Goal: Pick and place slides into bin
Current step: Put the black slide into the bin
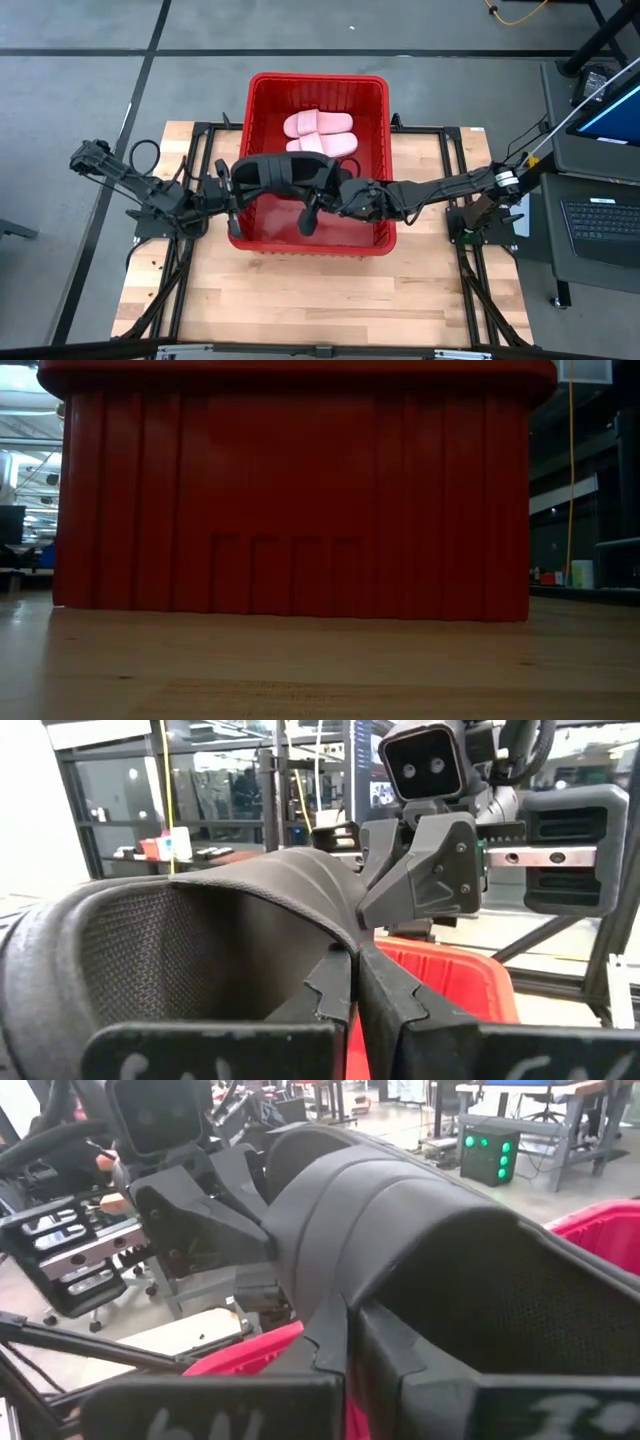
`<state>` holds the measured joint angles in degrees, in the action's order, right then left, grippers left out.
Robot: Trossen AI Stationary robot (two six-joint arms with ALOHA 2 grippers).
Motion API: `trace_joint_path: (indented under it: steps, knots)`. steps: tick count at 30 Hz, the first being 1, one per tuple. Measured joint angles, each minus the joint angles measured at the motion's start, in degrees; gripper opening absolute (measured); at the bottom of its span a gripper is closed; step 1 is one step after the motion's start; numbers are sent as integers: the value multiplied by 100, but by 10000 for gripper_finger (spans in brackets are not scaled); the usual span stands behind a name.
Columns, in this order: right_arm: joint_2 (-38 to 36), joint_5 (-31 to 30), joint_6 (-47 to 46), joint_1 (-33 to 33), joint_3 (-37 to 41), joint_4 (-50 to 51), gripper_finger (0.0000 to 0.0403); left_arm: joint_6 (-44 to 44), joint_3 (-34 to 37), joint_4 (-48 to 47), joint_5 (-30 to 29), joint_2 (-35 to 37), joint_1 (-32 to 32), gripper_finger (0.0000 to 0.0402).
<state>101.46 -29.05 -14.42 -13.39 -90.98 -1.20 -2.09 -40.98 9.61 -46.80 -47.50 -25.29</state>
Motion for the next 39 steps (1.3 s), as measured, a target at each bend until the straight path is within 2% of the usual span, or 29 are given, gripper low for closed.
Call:
trace_joint_path:
  steps: [7, 20, 32, 39]
  knots:
    - [-147, 81, 121, -4, -4, 115, 12, -8, 1, -32, 73, 49, -10, 10]
    - [-169, 61, 148, -1, -4, 249, 12, -116, 1, -69, 73, 190, -22, 61]
    - [-357, 181, 356, 0, -4, 274, 11, -127, 1, -317, 110, 740, -318, 105]
    - [-402, 136, 450, -4, -4, 319, 10, -160, 1, -381, 106, 771, -318, 113]
